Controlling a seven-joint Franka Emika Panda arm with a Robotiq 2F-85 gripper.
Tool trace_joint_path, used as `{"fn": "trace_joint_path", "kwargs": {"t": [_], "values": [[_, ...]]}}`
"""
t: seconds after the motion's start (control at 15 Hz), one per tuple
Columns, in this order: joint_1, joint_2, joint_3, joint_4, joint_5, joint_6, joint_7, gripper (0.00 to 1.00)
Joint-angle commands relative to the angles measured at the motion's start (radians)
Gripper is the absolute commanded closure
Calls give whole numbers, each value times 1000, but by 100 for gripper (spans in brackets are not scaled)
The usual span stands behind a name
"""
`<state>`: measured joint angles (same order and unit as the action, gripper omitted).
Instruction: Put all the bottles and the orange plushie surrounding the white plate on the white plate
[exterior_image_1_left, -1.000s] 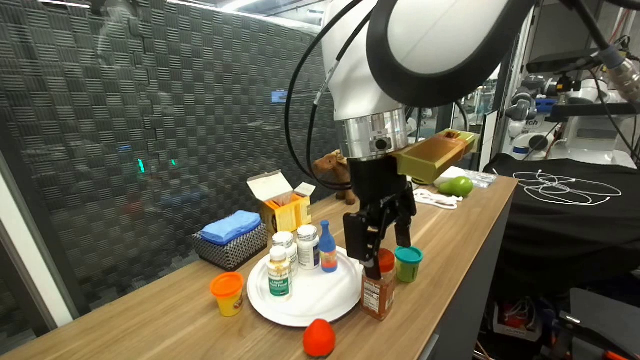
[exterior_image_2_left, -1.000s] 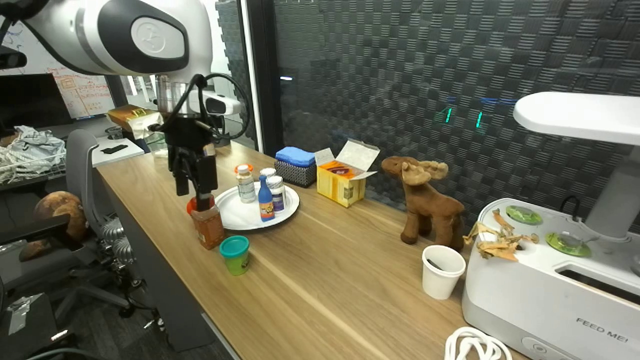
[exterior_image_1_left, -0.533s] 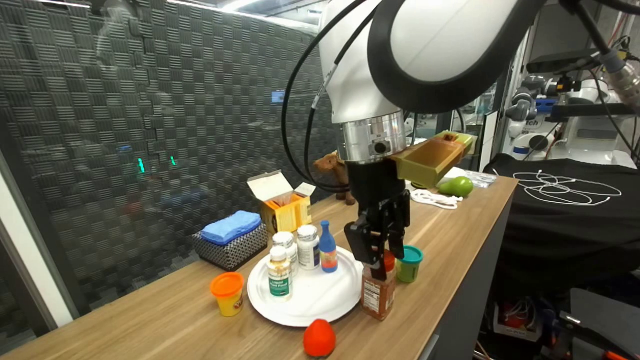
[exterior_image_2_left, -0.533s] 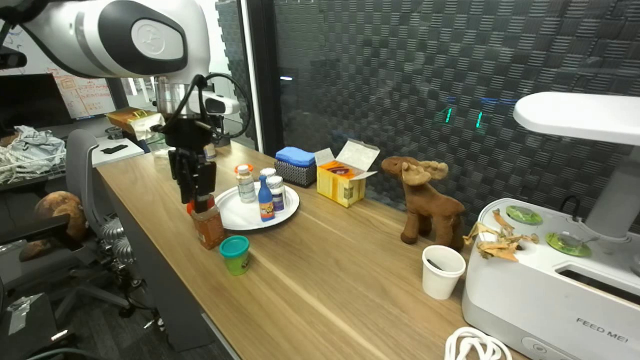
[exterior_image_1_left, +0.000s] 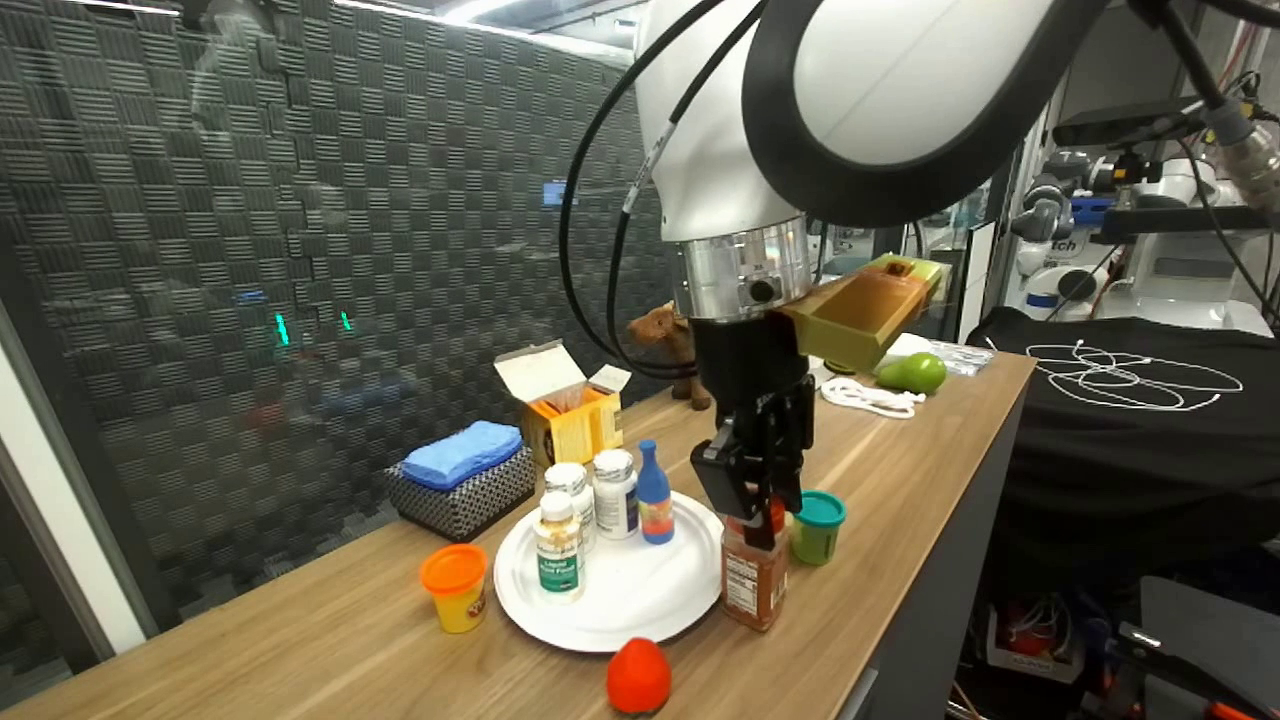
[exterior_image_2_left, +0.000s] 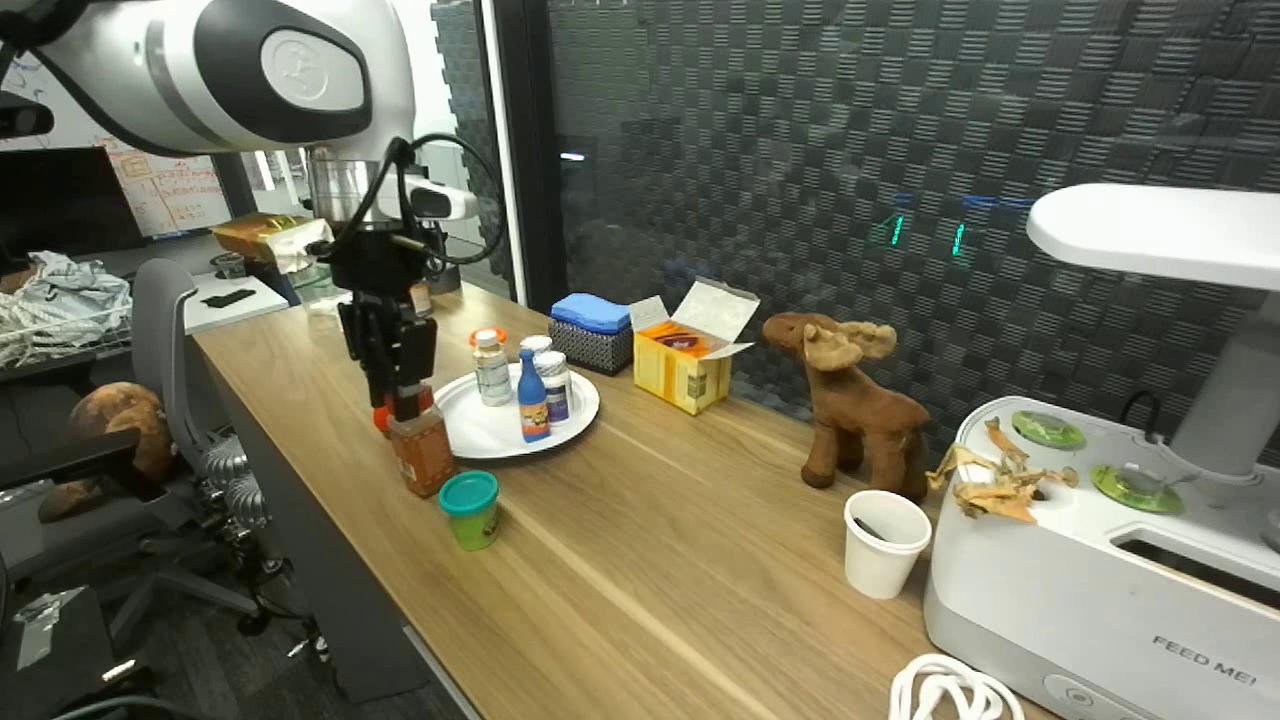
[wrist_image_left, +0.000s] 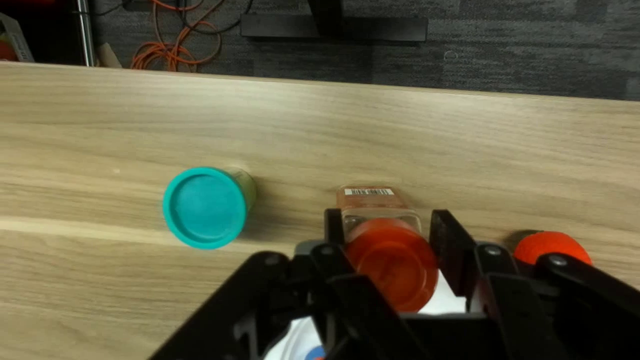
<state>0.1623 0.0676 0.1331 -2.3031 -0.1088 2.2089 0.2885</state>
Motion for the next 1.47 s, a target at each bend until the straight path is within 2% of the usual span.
{"fn": "trace_joint_path", "kwargs": {"t": [0.0, 0.33, 0.67, 1.4], "values": [[14, -52, 12, 16, -39, -49, 25, 78], [26, -63, 29, 71, -90, -162, 54, 78], [38, -32, 55, 133, -55, -250, 41, 78], [55, 133, 49, 258, 34, -72, 121, 78]]}}
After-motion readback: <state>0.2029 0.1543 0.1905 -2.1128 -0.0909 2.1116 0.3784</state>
